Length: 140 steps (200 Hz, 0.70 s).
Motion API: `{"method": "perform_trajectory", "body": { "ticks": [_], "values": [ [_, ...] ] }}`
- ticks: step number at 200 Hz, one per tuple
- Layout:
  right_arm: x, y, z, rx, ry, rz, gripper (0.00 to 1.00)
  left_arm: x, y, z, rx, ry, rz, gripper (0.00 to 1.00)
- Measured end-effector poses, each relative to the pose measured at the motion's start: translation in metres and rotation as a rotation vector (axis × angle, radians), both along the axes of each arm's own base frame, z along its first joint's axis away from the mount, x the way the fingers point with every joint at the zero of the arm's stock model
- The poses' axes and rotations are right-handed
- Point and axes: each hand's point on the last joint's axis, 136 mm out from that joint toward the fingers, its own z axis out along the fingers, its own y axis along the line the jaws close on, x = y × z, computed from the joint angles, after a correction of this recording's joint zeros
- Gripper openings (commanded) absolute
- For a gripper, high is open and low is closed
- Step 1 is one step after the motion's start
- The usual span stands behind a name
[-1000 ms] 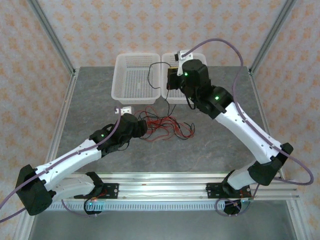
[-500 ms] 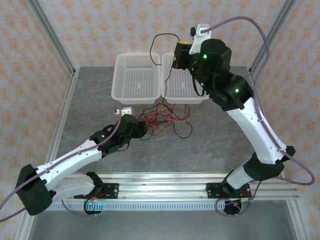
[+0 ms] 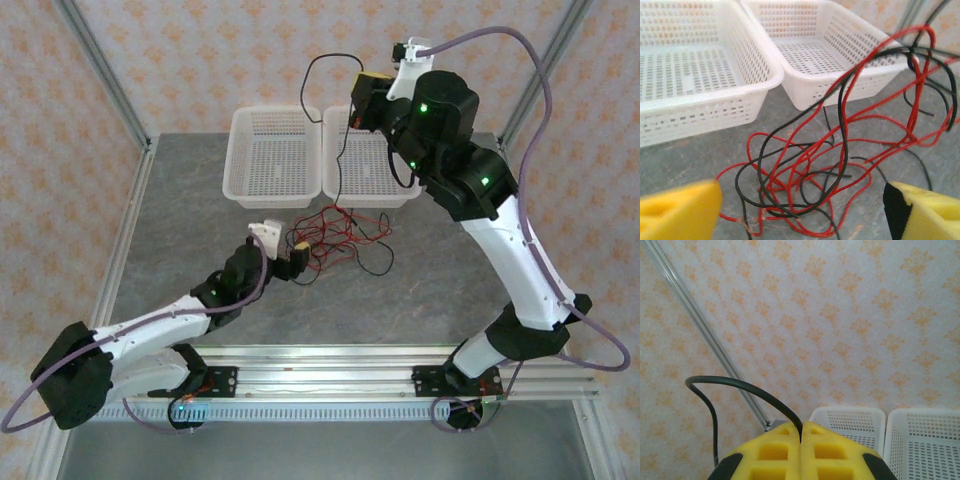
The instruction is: Untangle the cables
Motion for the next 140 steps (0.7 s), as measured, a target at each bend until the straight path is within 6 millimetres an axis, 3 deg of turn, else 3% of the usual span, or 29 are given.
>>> {"method": "perform_trajectory", "body": {
  "ticks": [20, 42, 87, 140],
  "values": [
    [-0.001, 0.002, -0.001, 0.0, 0.001, 0.011, 0.0, -0.009, -0.006, -0.006, 0.074, -0.126, -0.107, 0.93],
    [-0.002, 0.004, -0.001, 0.003, 0.004, 0.024, 0.0, -0.005, -0.023, 0.007, 0.137, -0.228, -0.219, 0.94],
    [0.0, 0.012, -0.012, -0.002, 0.031, 0.052, 0.0, 0.027, -0.051, 0.031, 0.202, -0.344, -0.346, 0.95],
    [0.002, 0.019, -0.025, -0.014, 0.061, 0.074, 0.0, 0.068, -0.077, 0.023, 0.251, -0.339, -0.468, 0.95]
  ]
}}
